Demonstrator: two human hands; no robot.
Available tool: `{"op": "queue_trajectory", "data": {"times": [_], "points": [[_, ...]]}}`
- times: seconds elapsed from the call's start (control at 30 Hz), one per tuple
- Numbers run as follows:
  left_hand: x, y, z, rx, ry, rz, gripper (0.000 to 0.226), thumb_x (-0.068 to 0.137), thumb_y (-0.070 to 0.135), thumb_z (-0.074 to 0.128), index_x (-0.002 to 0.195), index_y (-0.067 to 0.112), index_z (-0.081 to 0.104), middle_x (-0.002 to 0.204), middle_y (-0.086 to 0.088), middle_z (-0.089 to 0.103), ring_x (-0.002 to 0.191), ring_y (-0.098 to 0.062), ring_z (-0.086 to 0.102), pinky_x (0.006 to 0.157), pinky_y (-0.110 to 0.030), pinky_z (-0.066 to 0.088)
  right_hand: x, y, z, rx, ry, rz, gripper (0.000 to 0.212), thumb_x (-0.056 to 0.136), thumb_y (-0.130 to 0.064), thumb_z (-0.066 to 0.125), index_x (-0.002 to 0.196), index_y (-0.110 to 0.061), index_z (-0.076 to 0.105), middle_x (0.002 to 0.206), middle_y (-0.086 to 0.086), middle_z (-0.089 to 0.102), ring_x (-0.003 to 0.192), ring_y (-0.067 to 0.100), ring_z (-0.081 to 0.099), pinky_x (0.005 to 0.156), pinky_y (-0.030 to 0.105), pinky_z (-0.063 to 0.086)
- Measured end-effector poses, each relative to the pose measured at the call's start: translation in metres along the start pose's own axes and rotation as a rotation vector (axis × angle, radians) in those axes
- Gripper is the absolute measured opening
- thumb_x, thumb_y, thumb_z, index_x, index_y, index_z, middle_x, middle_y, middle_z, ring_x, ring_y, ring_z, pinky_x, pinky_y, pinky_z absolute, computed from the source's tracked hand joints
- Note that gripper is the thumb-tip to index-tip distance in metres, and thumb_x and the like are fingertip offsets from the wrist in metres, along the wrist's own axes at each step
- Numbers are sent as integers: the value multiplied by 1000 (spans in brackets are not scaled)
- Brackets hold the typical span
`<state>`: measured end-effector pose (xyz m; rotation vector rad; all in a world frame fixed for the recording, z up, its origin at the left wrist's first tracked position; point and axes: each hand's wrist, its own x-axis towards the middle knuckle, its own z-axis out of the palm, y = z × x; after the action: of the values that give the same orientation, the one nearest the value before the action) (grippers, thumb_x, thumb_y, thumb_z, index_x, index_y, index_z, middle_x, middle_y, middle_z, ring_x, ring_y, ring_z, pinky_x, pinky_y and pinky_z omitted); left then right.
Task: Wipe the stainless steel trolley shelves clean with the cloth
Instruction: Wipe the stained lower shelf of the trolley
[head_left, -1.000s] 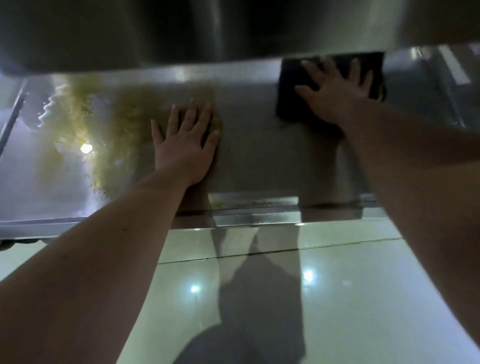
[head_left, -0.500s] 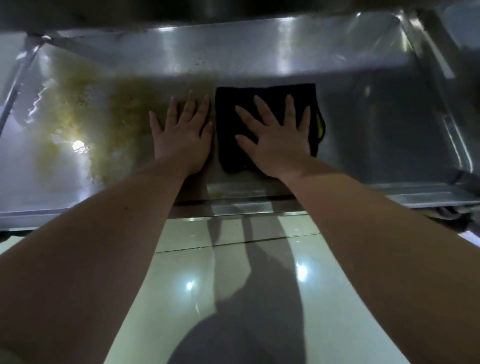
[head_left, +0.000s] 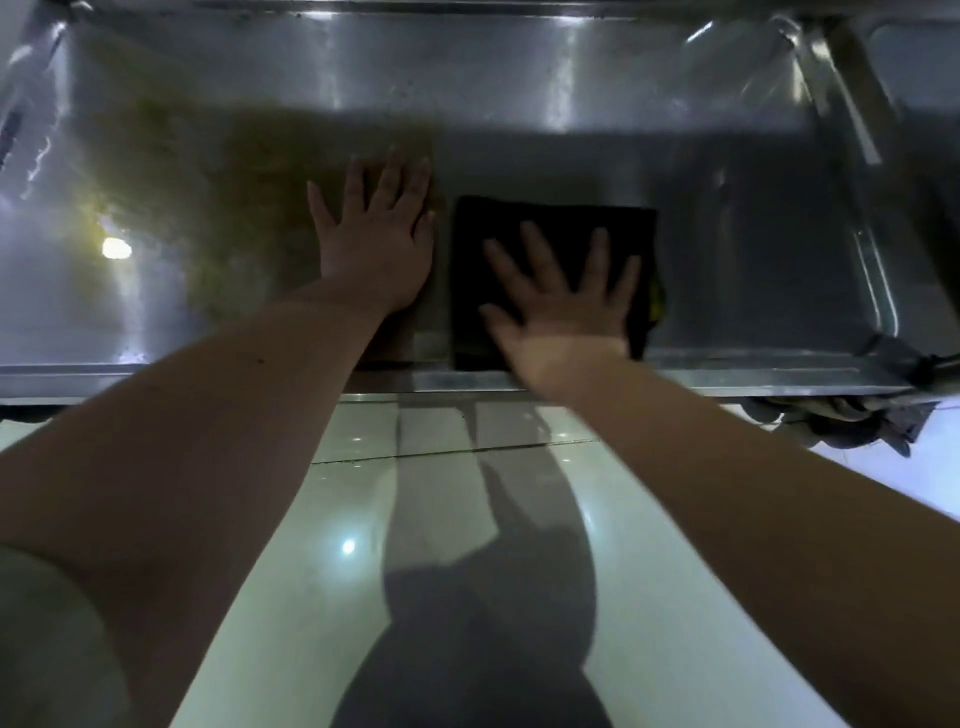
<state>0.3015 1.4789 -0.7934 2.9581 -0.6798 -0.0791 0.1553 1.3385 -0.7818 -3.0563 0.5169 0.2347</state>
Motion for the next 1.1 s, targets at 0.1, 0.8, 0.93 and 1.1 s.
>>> {"op": "queue_trajectory", "data": {"times": [0.1, 0.8, 0.93, 1.1], "points": [[1, -4, 0, -14, 6, 4, 55, 100, 42, 18, 154, 43, 8, 165, 10, 7, 151, -27, -1, 114, -61, -8, -3, -26, 2, 35, -13, -109, 60, 92, -70, 12, 145, -58, -13, 161, -18, -17, 142, 46, -24, 104, 67, -22], [-3, -21, -21, -282, -119, 10, 48, 106, 36, 21, 154, 36, 24, 164, 8, 11, 151, -20, -4, 119, -45, -6, -3, -47, -8, 75, -104, -113, 61, 94, -68, 19, 147, -56, -6, 161, -20, -16, 143, 43, -25, 104, 70, -19], [-30, -6, -42, -259, 11, 105, 50, 104, 35, 32, 151, 21, 35, 162, -6, 21, 151, -32, 4, 120, -40, -1, 18, -2, -25, 304, -52, 33, 58, 98, -61, 25, 152, -48, 8, 163, -17, 0, 149, 33, -13, 112, 63, -10], [-84, 80, -17, -34, -143, 282, 63, 101, 49, 29, 157, 31, 6, 166, 0, -1, 151, -23, -6, 119, -50, -10, 17, 46, -14, 432, 23, 221, 53, 104, -47, 25, 154, -40, 11, 163, -14, 12, 151, 28, -5, 119, 53, -8]]}}
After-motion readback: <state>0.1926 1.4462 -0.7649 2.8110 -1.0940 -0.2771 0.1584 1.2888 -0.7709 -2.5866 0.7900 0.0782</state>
